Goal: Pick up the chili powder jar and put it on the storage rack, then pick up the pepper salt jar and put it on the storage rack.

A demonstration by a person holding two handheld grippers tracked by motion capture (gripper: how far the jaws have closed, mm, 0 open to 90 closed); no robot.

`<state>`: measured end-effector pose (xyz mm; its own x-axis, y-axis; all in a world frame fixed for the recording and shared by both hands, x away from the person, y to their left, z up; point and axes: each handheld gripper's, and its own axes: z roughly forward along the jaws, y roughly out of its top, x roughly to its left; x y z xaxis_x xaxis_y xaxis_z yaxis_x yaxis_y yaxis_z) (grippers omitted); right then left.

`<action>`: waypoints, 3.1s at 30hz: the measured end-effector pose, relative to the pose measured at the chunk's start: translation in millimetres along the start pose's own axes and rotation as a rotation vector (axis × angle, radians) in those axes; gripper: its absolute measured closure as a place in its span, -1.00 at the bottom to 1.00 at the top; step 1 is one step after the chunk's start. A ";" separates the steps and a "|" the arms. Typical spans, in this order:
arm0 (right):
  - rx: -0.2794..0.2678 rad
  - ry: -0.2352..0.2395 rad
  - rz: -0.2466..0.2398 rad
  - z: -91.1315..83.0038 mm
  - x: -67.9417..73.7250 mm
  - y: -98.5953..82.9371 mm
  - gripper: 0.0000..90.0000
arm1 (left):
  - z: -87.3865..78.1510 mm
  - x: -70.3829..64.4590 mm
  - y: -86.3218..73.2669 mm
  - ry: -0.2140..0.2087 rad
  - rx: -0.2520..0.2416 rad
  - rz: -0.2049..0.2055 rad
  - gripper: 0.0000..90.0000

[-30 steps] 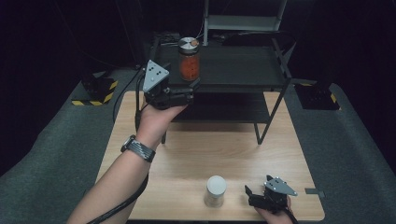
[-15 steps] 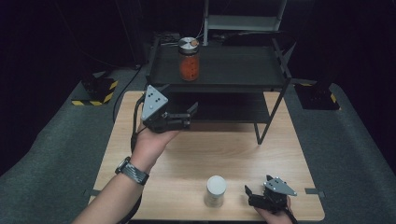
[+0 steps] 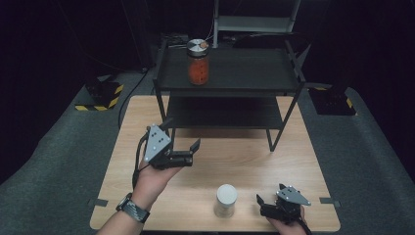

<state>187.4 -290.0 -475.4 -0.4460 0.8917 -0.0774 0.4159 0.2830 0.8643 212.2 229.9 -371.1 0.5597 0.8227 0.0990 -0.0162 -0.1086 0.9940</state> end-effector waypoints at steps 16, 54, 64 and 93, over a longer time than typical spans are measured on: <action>0.014 -0.017 -0.014 1.4 4.5 2.7 -0.89 | -38.2 -0.5 -82.3 -0.008 0.104 -0.083 -0.98; 0.036 -0.046 0.000 4.6 8.6 7.2 -0.89 | -57.8 2.9 -144.7 -0.008 0.302 -0.032 -0.97; 0.032 -0.034 -0.037 4.3 9.3 6.5 -0.89 | -54.0 -0.5 -139.7 -0.009 0.336 -0.001 -0.98; -0.230 0.069 0.012 -43.6 6.4 -2.6 -0.91 | -55.1 -0.9 -140.5 -0.018 0.330 0.013 -0.98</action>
<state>148.9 -300.4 -456.5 -0.4987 0.8659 -0.0389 0.2337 0.1776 0.9560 168.3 275.2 -508.2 0.5758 0.8105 0.1078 0.2440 -0.2962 0.9234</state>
